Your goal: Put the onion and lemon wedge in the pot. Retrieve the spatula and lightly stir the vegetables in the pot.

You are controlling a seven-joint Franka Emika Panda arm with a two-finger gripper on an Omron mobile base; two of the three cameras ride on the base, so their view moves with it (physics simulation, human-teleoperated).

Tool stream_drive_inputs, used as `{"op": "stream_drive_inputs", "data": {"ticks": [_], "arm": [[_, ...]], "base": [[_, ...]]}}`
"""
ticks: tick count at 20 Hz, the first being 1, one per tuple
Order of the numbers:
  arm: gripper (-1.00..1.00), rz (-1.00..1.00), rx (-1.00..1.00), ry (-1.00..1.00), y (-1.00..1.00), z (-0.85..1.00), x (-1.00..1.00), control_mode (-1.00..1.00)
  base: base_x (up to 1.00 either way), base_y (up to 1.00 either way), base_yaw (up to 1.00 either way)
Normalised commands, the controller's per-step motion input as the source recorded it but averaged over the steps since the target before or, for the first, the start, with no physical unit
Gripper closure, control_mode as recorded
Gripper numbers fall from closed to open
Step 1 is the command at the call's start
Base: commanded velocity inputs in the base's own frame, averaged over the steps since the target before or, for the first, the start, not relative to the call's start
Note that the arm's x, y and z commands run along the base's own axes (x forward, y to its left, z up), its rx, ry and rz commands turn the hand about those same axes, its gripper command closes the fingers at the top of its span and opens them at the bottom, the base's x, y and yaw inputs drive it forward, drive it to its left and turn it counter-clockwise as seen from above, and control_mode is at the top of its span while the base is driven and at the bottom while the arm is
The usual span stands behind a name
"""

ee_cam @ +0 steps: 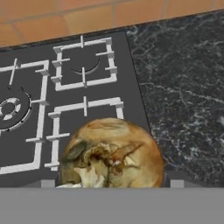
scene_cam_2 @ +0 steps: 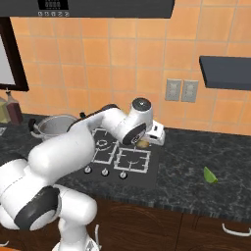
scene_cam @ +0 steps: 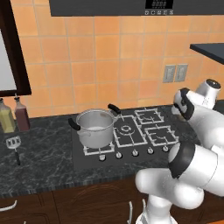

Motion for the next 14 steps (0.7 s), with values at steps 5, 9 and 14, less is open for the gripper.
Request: {"op": "stream_drive_inputs", "data": {"ticks": [5, 9, 14], "arm": [[1.00, 0.00, 0.03, 0.27, 1.00, 0.75, 0.01, -1.00], [1.00, 0.01, 0.05, 0.15, 1.00, 0.35, 0.23, -1.00], [1.00, 0.03, 0.04, 0.02, 1.00, 0.08, 0.47, -1.00]], "base": [[0.00, 0.00, 0.00], [0.00, 0.00, 0.00], [0.00, 0.00, 0.00]]}}
